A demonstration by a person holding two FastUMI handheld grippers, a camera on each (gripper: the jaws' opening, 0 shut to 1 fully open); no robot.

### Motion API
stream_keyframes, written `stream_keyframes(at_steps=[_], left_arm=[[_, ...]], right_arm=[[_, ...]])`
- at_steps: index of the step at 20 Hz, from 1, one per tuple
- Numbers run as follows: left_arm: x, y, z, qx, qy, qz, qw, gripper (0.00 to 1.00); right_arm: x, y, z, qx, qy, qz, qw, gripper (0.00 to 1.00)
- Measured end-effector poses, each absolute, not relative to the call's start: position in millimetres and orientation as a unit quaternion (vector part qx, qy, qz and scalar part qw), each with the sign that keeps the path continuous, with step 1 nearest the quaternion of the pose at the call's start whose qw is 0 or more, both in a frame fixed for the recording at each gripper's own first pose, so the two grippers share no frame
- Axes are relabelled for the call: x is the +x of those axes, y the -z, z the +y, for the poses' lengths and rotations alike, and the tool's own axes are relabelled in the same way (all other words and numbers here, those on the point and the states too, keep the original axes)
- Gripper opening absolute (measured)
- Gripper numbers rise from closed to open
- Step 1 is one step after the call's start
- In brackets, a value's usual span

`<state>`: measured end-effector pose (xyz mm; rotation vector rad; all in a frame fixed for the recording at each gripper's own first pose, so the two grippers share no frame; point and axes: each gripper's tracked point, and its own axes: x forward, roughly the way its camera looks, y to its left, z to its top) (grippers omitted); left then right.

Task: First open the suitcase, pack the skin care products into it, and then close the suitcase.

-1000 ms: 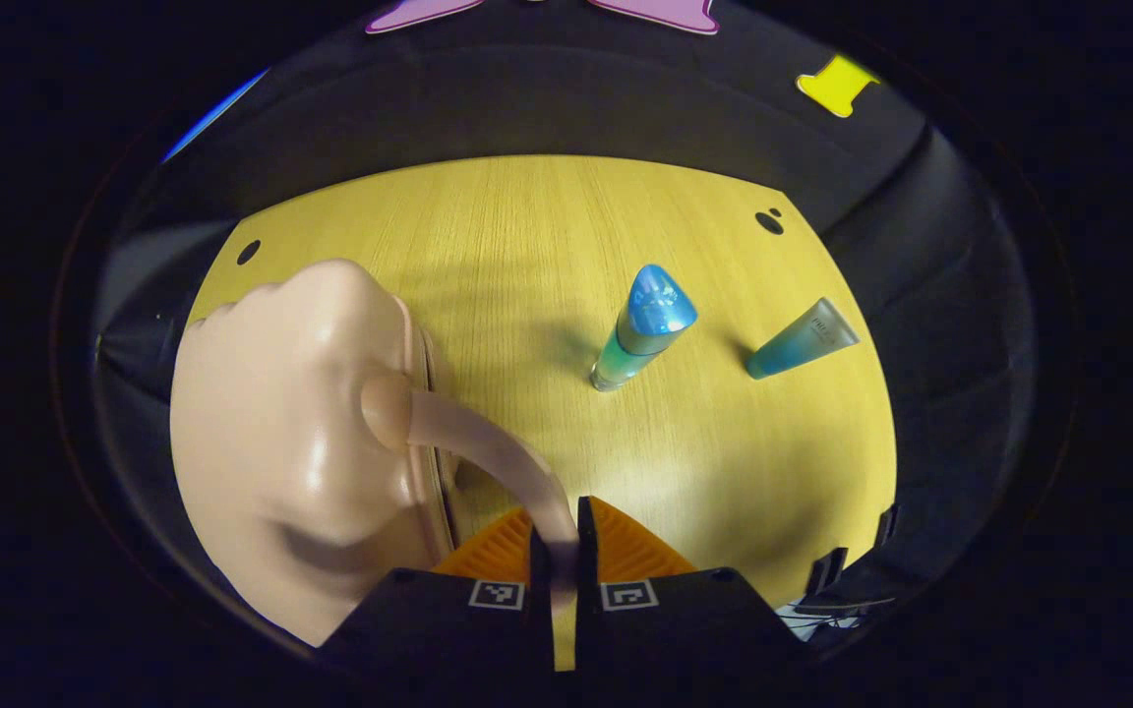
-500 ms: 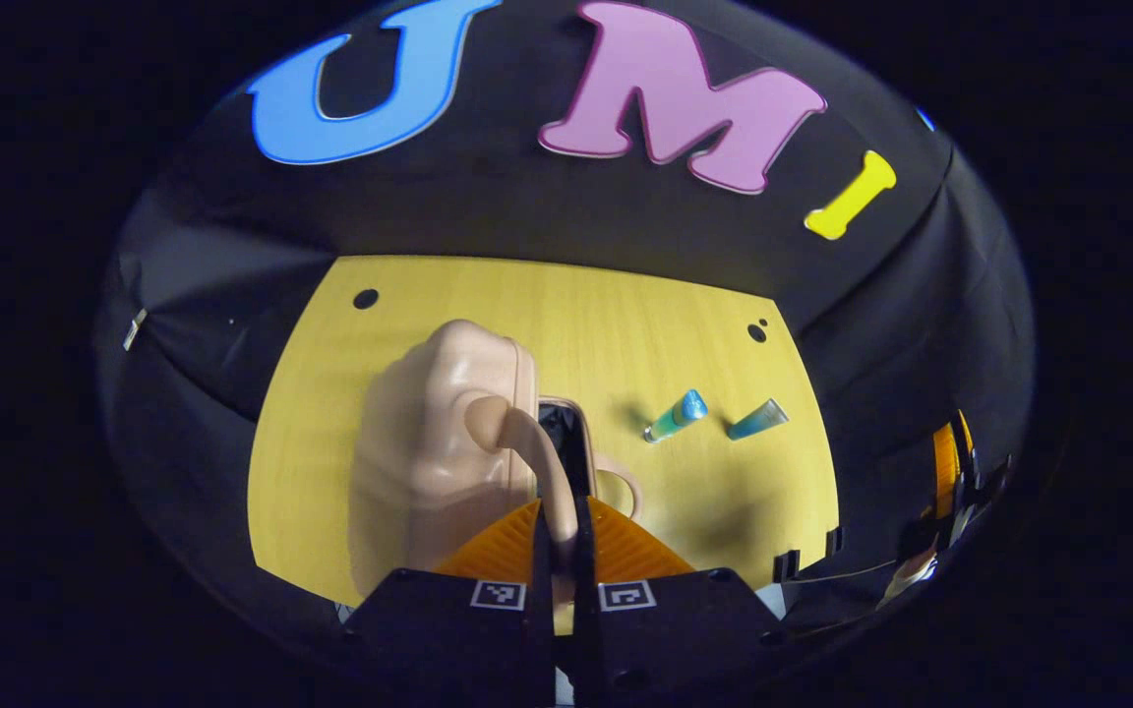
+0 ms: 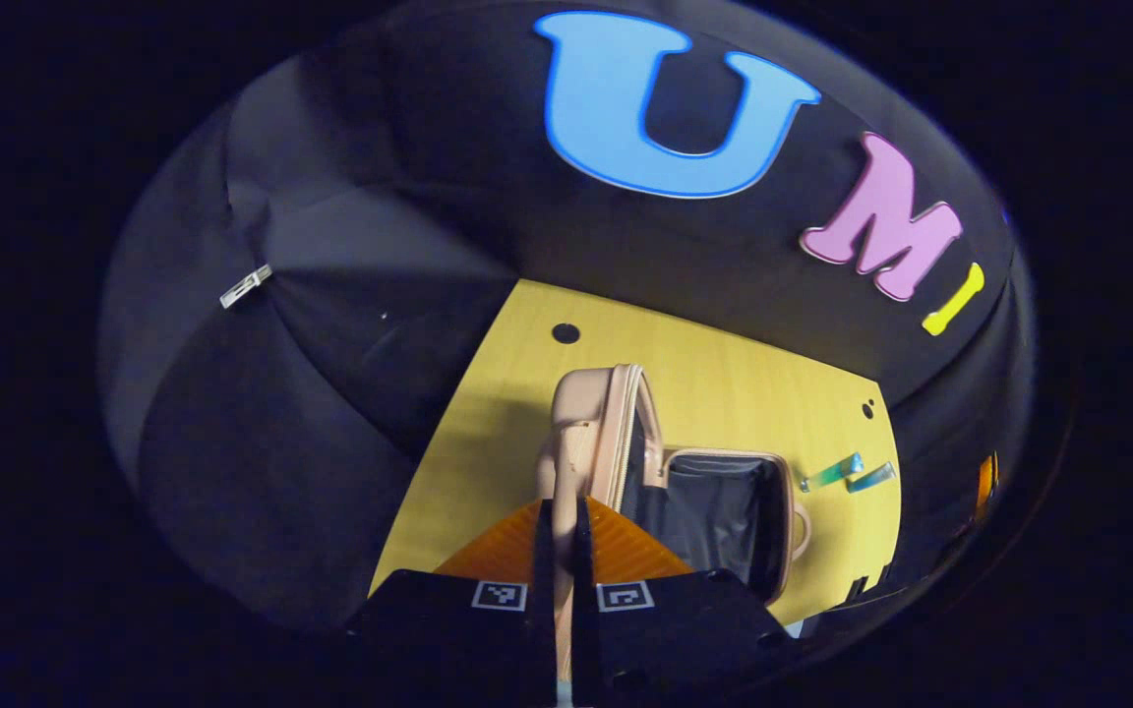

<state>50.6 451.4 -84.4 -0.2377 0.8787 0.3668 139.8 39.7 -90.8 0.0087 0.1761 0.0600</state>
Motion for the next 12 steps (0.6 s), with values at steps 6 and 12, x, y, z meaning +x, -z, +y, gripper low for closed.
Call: stream_keyframes(at_steps=[6, 12], left_arm=[[40.9, 244.6, 574.6, -0.171, -0.217, 0.47, 0.839, 0.12], [26.3, 304.9, 600.7, -0.178, -0.242, 0.502, 0.811, 0.19]], right_arm=[[136.4, 100.3, 76.7, -0.024, 0.018, 0.121, 0.992, 0.96], [131.3, 109.7, 81.6, -0.034, 0.037, 0.144, 0.988, 0.96]])
